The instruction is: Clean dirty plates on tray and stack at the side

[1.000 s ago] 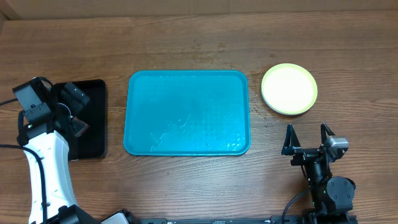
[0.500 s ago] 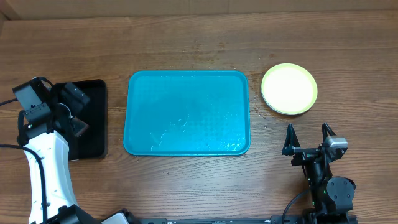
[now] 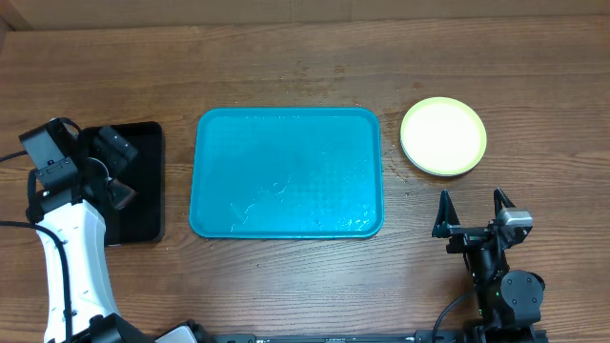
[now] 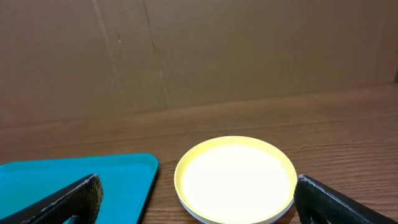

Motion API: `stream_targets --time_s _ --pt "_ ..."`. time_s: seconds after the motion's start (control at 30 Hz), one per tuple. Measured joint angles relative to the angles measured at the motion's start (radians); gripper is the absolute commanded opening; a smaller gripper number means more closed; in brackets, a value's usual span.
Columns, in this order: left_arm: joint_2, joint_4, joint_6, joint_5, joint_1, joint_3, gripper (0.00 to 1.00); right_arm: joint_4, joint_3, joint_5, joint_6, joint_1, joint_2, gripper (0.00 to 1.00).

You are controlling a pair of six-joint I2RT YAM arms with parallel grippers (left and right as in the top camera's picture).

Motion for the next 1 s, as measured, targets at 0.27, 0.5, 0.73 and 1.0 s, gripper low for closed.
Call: stream_targets --time_s 0.27,0.5,0.73,1.0 --pt "0.000 0.000 0.000 0.000 0.000 0.000 1.00 0.000 0.000 0.000 -0.003 0.000 0.000 1.00" --pt "0.004 -0.072 0.005 -0.028 0.000 0.000 1.00 0.000 0.000 0.000 -0.003 0.000 0.000 1.00" --pt "0.000 -0.113 0.005 -0.035 0.000 0.000 1.00 0.000 0.000 0.000 -0.003 0.000 0.000 1.00" --pt "-0.124 -0.176 0.027 -0.018 -0.028 -0.033 1.00 0.000 0.000 0.000 -0.003 0.000 0.000 1.00"
